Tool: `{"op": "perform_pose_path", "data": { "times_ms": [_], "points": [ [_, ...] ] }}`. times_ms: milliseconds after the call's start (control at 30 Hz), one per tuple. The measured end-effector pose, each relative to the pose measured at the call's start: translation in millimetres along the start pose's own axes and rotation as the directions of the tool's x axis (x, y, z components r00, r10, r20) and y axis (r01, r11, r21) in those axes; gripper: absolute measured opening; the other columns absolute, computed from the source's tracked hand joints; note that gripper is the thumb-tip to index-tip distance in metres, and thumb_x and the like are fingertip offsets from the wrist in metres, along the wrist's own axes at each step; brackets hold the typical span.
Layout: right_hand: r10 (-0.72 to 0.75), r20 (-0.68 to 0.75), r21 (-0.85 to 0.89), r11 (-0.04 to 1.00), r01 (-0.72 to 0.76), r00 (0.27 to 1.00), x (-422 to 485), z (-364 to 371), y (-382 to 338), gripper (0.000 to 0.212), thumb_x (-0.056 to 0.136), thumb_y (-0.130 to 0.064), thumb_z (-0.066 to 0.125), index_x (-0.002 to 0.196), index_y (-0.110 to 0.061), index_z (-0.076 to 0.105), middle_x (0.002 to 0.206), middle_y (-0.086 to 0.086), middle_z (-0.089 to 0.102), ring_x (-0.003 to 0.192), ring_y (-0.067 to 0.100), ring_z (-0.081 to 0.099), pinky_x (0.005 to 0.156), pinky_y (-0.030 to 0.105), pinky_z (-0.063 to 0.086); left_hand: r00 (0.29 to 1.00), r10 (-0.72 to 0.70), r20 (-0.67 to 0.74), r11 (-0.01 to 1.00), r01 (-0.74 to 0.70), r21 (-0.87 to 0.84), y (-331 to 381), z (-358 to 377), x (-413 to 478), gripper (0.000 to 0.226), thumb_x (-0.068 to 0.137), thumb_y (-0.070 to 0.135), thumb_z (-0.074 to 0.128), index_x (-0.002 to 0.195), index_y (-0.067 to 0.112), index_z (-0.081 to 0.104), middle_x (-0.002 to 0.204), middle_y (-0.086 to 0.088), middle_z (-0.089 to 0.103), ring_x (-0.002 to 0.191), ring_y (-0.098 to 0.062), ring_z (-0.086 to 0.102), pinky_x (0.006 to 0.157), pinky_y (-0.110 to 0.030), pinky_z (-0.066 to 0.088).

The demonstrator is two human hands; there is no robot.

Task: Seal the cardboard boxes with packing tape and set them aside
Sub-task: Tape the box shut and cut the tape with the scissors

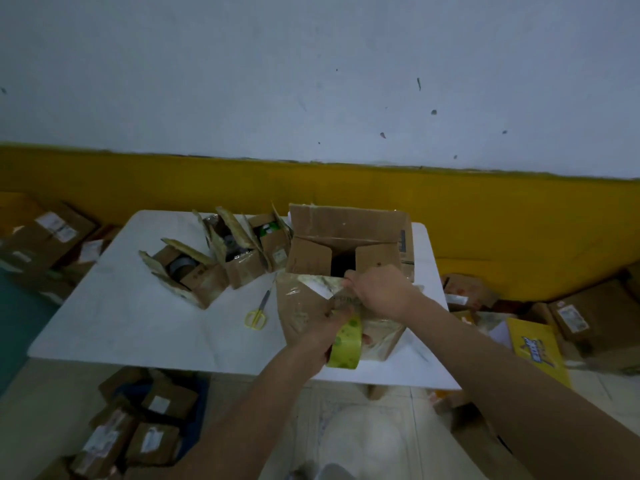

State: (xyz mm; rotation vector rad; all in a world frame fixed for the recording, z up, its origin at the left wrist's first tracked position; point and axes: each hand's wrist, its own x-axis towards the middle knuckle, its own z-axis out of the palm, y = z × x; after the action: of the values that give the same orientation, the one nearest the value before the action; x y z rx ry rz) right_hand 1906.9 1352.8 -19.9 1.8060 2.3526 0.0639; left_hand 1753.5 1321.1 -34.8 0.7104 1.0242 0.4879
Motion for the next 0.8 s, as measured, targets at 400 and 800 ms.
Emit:
{"op": "perform_pose_path", "data": {
  "times_ms": [400, 800],
  "points": [
    [-0.011, -0.066, 0.174, 0.984, 0.023, 0.998, 10.3, 11.5, 5.3, 0.043, 0.099, -0.06, 0.031, 0.093, -0.019, 0.043, 0.064, -0.007, 0.041, 0.064, 0.019, 0.054, 0.054, 0.035, 0.038, 0.996, -0.065, 0.056, 0.998, 0.066, -0.009, -1.8, -19.5, 12.9, 0.016, 0.09, 0.018, 0.068, 0.104, 0.01, 0.066, 0.074, -0.003, 0.072, 0.066, -0.018, 0.068, 0.072, -0.034, 0.059],
    [0.116, 0.139, 0.148, 0.98, -0.137, 0.983, 44.7, 42.7, 17.6, 0.053, 0.097, -0.064, 0.024, 0.104, -0.017, 0.048, 0.075, 0.0, 0.057, 0.068, 0.021, 0.057, 0.062, 0.035, 0.047, 0.969, -0.018, -0.246, 0.886, 0.129, 0.445, -88.5, -35.4, 50.2, 0.106, 0.052, 0.087, 0.058, 0.119, 0.005, 0.057, 0.109, -0.015, 0.069, 0.094, -0.029, 0.07, 0.083, -0.048, 0.058]
  ]
}}
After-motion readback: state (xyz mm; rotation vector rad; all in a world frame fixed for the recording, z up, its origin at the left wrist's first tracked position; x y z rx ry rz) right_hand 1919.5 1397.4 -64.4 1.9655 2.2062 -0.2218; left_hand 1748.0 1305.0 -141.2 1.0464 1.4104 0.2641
